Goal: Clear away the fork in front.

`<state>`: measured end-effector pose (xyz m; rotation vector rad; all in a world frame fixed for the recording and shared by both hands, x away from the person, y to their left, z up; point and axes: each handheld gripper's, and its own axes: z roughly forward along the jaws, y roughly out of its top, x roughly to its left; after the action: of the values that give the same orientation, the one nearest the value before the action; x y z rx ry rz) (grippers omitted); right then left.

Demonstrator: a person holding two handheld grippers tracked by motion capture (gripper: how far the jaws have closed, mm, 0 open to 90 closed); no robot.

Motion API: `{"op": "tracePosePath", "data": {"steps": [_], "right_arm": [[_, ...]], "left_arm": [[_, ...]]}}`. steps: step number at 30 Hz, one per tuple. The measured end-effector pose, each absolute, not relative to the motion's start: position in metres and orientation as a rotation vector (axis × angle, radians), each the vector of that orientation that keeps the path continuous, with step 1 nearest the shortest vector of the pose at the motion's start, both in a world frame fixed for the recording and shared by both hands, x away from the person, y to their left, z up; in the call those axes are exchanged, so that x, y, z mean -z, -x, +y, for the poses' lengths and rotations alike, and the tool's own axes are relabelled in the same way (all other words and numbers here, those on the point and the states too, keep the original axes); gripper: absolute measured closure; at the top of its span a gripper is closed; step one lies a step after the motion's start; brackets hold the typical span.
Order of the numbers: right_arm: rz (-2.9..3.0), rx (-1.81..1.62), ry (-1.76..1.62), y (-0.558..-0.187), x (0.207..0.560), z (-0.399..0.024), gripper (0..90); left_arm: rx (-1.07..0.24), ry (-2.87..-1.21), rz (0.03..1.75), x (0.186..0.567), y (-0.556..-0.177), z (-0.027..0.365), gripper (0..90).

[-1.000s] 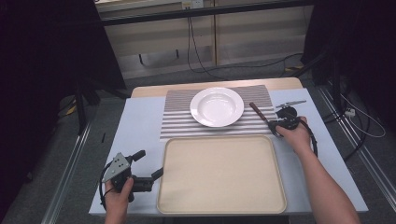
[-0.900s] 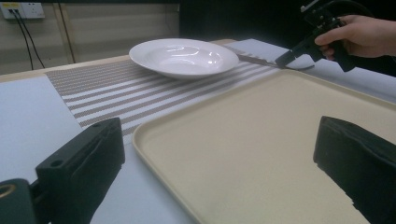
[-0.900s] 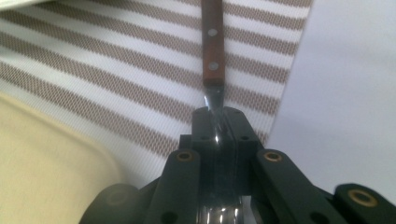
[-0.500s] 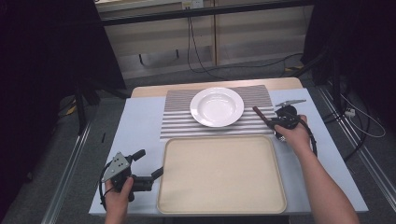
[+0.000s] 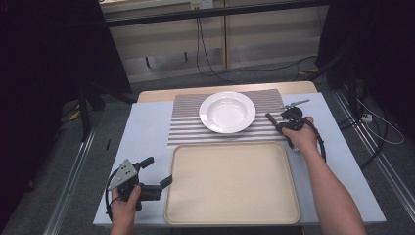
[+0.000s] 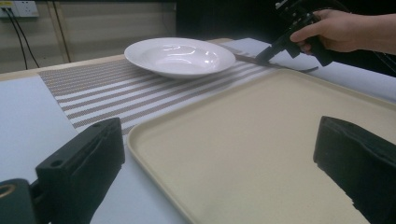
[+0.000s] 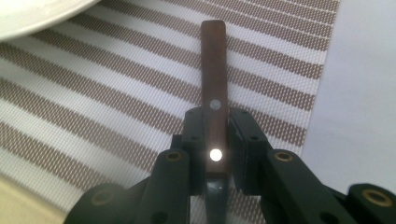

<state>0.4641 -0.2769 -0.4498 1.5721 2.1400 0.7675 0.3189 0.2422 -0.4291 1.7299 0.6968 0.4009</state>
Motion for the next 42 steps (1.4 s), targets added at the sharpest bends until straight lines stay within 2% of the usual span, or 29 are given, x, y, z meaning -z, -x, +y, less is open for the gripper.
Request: {"op": "tracePosePath", "data": {"steps": [8, 10, 16, 42], "right_arm": [[2.176, -0.782, -1.569, -0.451, 0.448, -0.281, 77.5], [2.179, -0.767, -1.579, -0.45, 0.447, -0.282, 74.7], [2.22, -0.748, -1.558, -0.448, 0.446, -0.283, 76.7], [2.259, -0.647, -1.597, -0.45, 0.443, -0.279, 75.5]], "left_arm": [[-0.407, -1.733, 0.692, 0.429, -0.319, 0.243, 2.3], [-0.403, -1.729, 0.695, 0.429, -0.319, 0.242, 2.3], [-0.4, -1.736, 0.694, 0.429, -0.319, 0.24, 2.3], [-0.405, -1.744, 0.684, 0.429, -0.32, 0.238, 2.3]]}}
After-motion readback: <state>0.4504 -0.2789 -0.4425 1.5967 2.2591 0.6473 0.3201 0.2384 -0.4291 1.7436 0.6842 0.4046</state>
